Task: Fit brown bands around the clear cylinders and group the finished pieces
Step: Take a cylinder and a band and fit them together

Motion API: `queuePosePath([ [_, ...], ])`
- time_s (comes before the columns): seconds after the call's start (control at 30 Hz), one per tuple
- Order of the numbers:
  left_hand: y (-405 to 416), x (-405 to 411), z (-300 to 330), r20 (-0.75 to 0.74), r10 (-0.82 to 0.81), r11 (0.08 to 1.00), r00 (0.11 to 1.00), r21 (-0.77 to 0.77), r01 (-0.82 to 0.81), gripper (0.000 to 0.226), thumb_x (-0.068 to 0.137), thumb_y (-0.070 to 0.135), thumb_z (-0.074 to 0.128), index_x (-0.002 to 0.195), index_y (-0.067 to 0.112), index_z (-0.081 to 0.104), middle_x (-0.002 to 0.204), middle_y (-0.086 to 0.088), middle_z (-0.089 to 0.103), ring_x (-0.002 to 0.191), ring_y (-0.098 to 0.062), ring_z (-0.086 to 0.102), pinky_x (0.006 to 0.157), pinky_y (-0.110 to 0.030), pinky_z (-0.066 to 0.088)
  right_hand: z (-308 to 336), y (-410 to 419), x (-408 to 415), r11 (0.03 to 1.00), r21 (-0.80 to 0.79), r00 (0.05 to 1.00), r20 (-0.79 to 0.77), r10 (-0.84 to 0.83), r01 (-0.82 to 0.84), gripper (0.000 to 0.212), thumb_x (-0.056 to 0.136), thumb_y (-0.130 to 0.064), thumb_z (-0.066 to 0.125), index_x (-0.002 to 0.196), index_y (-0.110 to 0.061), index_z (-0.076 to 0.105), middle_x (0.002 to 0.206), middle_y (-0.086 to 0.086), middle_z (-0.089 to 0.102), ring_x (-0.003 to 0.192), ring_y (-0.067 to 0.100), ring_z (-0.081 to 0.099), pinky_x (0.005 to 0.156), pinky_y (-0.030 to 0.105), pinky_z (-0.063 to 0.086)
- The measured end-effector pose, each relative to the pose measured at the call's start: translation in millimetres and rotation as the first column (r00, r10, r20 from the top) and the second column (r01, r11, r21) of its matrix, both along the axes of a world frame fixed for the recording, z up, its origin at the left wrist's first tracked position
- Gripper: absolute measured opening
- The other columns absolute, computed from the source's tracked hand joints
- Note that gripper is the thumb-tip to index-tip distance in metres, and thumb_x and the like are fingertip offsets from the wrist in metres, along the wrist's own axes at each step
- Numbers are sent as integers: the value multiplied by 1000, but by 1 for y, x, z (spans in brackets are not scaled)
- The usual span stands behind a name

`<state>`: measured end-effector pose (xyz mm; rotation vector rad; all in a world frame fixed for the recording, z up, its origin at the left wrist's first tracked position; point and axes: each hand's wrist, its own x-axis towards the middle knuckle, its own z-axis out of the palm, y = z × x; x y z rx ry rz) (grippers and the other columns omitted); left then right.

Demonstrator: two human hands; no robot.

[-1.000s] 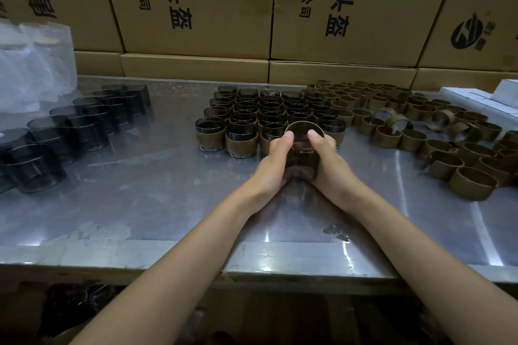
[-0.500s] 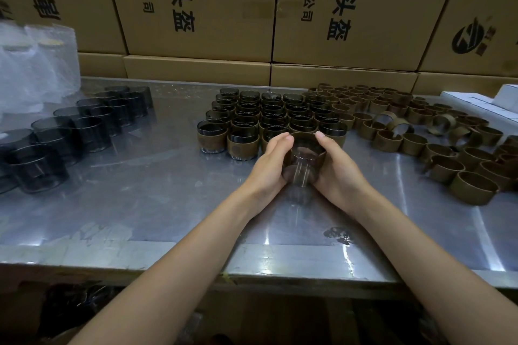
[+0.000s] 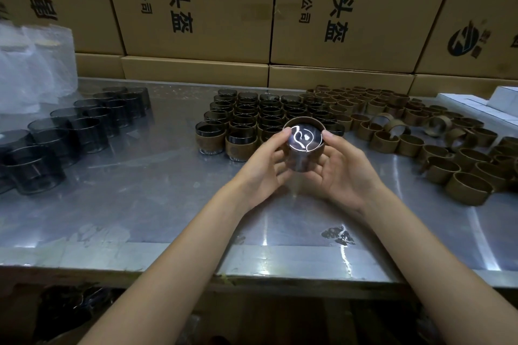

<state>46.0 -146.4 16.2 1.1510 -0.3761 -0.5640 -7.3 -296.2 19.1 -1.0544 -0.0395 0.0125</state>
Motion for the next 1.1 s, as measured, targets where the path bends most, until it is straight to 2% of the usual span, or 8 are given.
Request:
queuePosePath([
  [0.07,4,0,1,-42,-81,997,996,11,81,63,77,50,62,127,11,57,116,-6,67,98,-14,67,83,-24,53,1,-2,-2,999,50,999,24,22,-23,44,82,-31,59,118,-8,61,102,8,70,88,16,69,73,25,57],
  [0.17,9,4,0,-85,-120,993,989,-27,118,66,75,44,70,130,11,57,122,-8,66,105,-17,65,91,-27,52,1,-2,-3,996,40,996,46,80,-82,37,78,-29,65,110,-10,67,103,8,71,91,17,69,76,27,56],
  [0.37,17,5,-3,-36,-266,951,963,-170,257,41,73,33,77,108,13,72,108,-9,70,104,-18,66,90,-26,53,2,-8,-5,973,-15,962,147,230,-230,58,64,-30,87,114,-7,69,117,15,67,109,24,65,91,31,53],
  [0.7,15,-2,-4,136,-341,918,930,-164,361,73,48,50,89,107,13,66,104,-3,72,100,-11,67,85,-22,54,1,-11,-8,919,-21,893,226,389,-394,56,71,-27,83,121,-10,66,122,11,65,114,19,62,95,28,50],
  [0.8,16,-2,-1,145,-311,930,939,-159,333,59,58,55,83,104,19,74,109,-4,70,104,-16,65,91,-28,52,1,-13,-6,946,35,935,170,312,-322,66,72,-34,81,127,-5,60,126,15,61,118,25,59,100,34,48],
  [0.9,11,-1,2,93,-201,975,975,-82,209,68,72,72,53,100,12,69,106,-12,64,102,-25,59,100,-40,42,4,-8,-5,986,-97,988,68,141,-135,58,81,-53,58,117,-7,65,114,15,66,107,26,63,90,38,51],
  [1.0,4,-4,2,221,-92,994,971,81,75,66,77,72,32,79,14,65,81,-4,64,81,-16,58,88,-37,38,4,-1,-4,979,-195,998,36,-53,59,37,79,-44,60,91,-10,67,83,9,69,74,20,68,63,30,56],
  [1.1,1,-6,1,415,-12,985,910,163,-62,63,85,66,31,73,14,65,75,1,62,80,-11,56,92,-33,38,4,2,-3,927,-285,964,179,-197,242,25,76,-32,65,77,-9,56,72,8,57,63,16,58,60,28,49],
])
